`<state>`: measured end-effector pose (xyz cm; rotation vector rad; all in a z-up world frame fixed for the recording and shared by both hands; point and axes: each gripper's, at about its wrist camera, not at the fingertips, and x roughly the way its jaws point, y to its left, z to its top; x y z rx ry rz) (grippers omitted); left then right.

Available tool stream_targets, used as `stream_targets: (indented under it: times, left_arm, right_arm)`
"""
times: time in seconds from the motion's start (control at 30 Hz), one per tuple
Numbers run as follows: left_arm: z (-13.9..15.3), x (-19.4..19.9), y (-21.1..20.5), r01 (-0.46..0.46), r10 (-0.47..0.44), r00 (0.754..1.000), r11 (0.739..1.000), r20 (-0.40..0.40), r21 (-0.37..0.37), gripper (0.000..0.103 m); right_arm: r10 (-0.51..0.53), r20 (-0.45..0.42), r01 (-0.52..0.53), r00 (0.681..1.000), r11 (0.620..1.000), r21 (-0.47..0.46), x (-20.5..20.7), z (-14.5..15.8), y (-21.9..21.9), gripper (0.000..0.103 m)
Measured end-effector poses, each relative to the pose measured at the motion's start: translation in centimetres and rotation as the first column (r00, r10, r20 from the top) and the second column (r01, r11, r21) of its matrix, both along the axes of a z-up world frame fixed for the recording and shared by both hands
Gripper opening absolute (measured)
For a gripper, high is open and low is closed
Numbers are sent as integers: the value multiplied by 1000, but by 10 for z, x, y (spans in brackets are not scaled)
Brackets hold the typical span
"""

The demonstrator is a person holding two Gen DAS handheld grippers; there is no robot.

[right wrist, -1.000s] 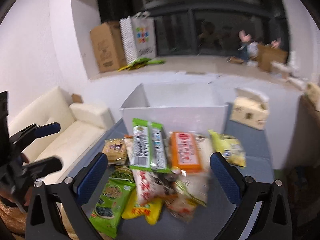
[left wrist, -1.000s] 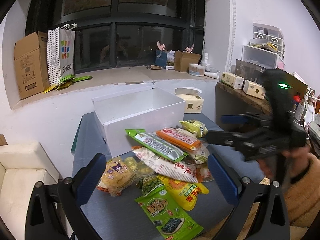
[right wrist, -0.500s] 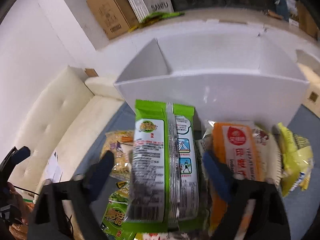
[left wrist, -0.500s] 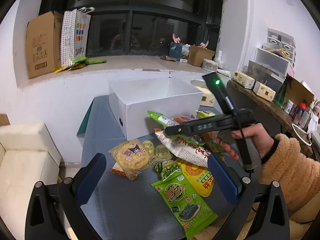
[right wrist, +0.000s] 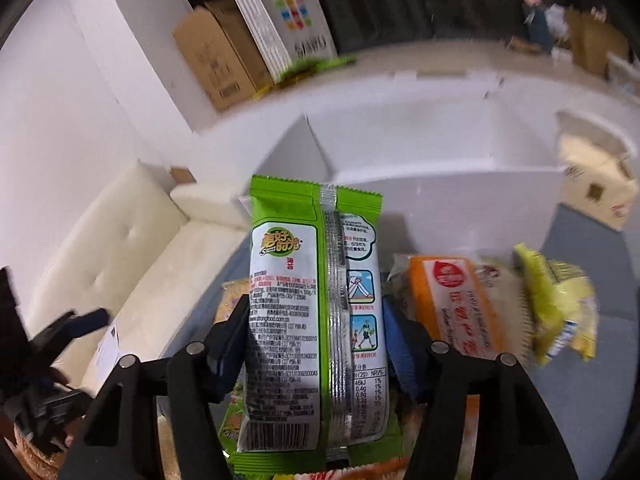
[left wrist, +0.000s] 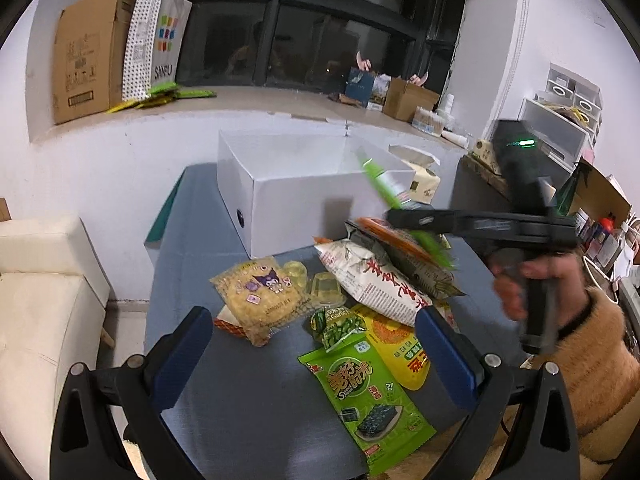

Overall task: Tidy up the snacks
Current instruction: 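Grasp the green seaweed snack pack with the right gripper and lift it, then grasp the tan bread bag with the left gripper while the right gripper holds the green pack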

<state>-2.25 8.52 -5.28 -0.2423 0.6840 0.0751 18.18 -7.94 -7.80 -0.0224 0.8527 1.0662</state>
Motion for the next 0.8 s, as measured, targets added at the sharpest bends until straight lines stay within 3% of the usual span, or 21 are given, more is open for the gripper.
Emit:
stream_targets:
  times: [0.17, 0.27, 0.4, 0.53, 0.67, 0.7, 0.77, 0.8]
  left_arm:
    - [-17, 23, 6, 0, 1, 998, 1000, -62, 19, 103]
    - [-34, 47, 13, -21, 27, 991, 998, -128, 52, 103]
    - [-63, 90, 19, -17, 49, 968, 991, -247, 129, 103]
    - [-85, 124, 26, 6, 21, 949, 996, -314, 85, 103]
    - [-101, 141, 31, -20, 75, 926, 988, -371, 150, 102]
    - [-103, 142, 32, -20, 73, 924, 990, -376, 142, 99]
    - [-105, 139, 36, -14, 62, 926, 991, -373, 129, 71]
    - [-105, 136, 38, -12, 56, 927, 993, -370, 121, 68]
  right_arm:
    - [-64, 84, 59, 994, 996, 63, -28, 20, -38, 67]
    - [-100, 90, 91, 991, 990, 103, -43, 25, -54, 66]
    - [-149, 87, 137, 985, 982, 126, -59, 27, -79, 66]
    - [-164, 83, 153, 983, 980, 129, -67, 28, -92, 66]
    - [-171, 51, 164, 984, 978, 126, -64, 19, -99, 66]
    - [-173, 44, 166, 984, 978, 128, -63, 18, -100, 66]
    - [-173, 36, 167, 984, 978, 127, -62, 13, -102, 66]
    - [-175, 37, 169, 984, 978, 124, -63, 12, -103, 66]
